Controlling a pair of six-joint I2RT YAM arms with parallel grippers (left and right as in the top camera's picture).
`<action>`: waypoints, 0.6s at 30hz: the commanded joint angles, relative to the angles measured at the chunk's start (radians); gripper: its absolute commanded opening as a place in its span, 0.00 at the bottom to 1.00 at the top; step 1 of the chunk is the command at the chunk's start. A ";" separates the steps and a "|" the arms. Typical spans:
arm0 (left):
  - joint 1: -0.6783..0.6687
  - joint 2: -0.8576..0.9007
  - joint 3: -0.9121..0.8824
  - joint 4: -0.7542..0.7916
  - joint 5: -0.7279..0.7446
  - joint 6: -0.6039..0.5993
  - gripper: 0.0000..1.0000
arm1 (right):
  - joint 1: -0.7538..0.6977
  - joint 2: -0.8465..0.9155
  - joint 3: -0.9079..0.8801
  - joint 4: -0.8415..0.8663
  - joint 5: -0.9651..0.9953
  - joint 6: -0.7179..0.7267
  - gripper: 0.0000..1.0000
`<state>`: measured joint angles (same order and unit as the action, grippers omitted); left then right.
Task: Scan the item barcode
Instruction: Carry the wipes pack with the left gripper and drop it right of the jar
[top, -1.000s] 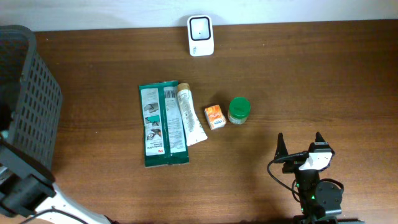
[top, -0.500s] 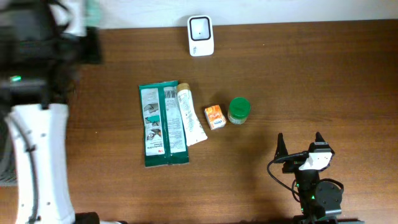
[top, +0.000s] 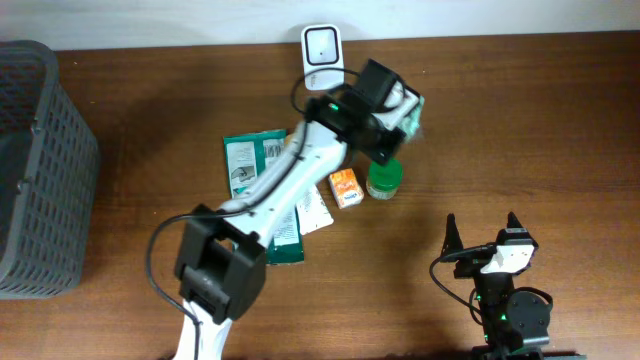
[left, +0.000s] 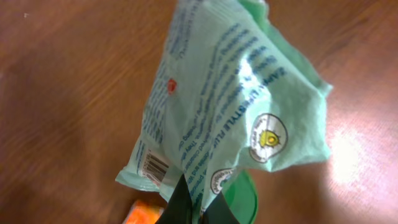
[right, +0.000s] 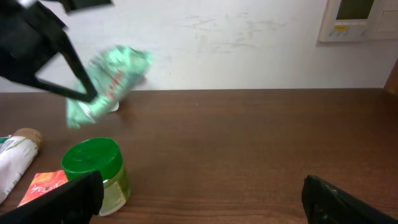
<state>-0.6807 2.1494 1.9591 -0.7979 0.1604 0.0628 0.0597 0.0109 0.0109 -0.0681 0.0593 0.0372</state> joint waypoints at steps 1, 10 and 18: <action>-0.084 0.048 0.003 0.083 -0.172 0.063 0.00 | 0.006 -0.008 -0.005 -0.006 0.001 -0.003 0.98; -0.167 0.159 0.003 0.203 -0.209 0.070 0.08 | 0.006 -0.008 -0.005 -0.006 0.001 -0.003 0.98; -0.133 0.147 0.026 0.195 -0.209 0.064 0.99 | 0.006 -0.008 -0.005 -0.006 0.001 -0.003 0.98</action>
<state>-0.8391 2.3062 1.9594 -0.5972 -0.0422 0.1268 0.0597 0.0109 0.0109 -0.0681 0.0593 0.0376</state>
